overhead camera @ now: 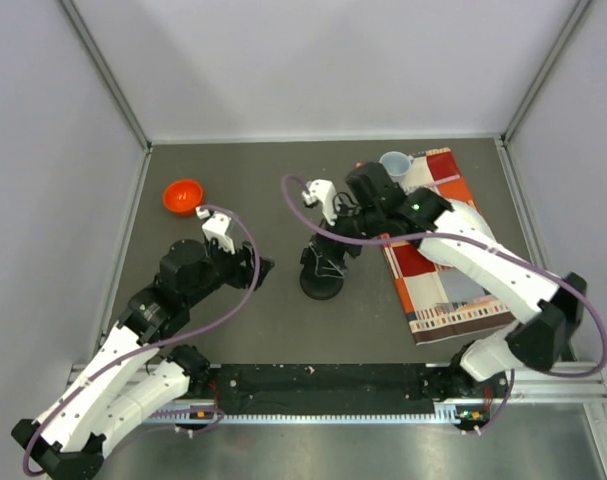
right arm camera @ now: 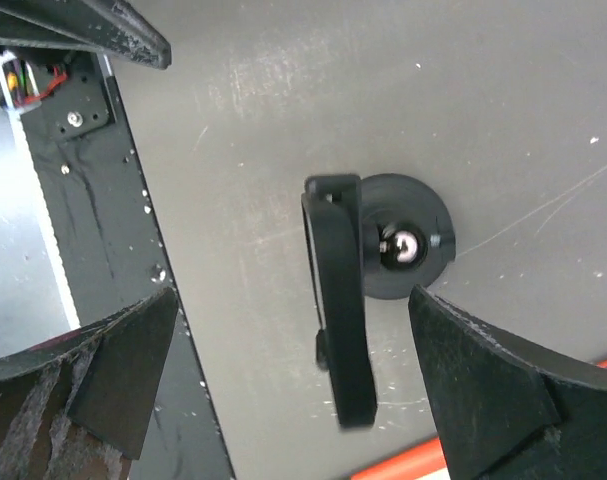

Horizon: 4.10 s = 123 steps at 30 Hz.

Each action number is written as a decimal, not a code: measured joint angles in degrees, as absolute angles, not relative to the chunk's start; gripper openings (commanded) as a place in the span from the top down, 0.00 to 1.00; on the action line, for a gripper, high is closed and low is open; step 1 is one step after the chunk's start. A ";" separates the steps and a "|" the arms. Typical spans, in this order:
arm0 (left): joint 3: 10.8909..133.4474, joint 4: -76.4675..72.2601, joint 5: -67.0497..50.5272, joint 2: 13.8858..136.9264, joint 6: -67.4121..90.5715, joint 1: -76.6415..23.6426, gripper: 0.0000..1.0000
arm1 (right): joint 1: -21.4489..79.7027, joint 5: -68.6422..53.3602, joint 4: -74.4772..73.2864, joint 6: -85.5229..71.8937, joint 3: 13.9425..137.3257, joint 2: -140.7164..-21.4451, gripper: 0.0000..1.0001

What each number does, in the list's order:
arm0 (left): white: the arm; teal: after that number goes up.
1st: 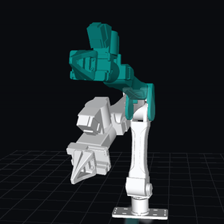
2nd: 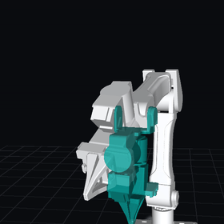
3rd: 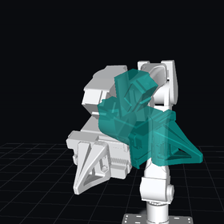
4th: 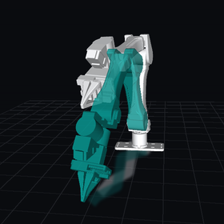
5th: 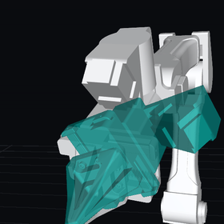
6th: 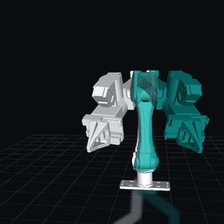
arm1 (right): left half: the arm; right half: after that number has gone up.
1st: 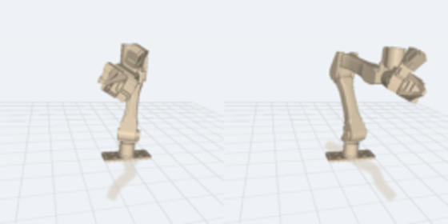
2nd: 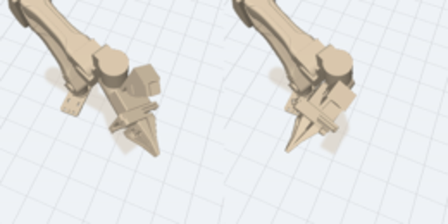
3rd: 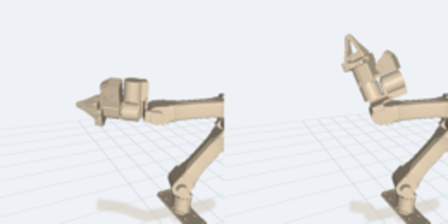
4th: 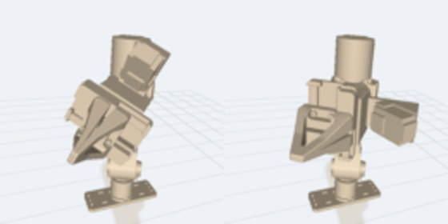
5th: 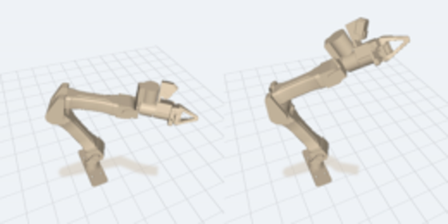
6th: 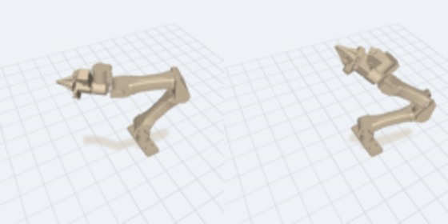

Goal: Place the phone on the phone stand

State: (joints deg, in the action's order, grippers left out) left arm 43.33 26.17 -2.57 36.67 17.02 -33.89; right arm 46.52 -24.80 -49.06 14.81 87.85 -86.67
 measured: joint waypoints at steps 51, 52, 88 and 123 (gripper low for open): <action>46.35 21.32 -25.91 38.94 12.93 -33.78 0.22 | 38.96 -29.80 1.89 -8.99 47.75 -64.58 0.71; 46.35 21.45 -25.87 38.85 12.99 -33.78 0.22 | 38.61 -31.07 1.63 -8.23 48.23 -65.32 0.88; 41.60 22.28 -28.80 35.38 18.31 -33.78 0.24 | 24.62 -67.81 -34.76 24.64 100.82 -107.46 1.00; 40.69 15.99 -28.51 38.15 20.91 -33.78 0.24 | 26.63 -11.42 -24.82 -2.68 60.64 -58.19 0.01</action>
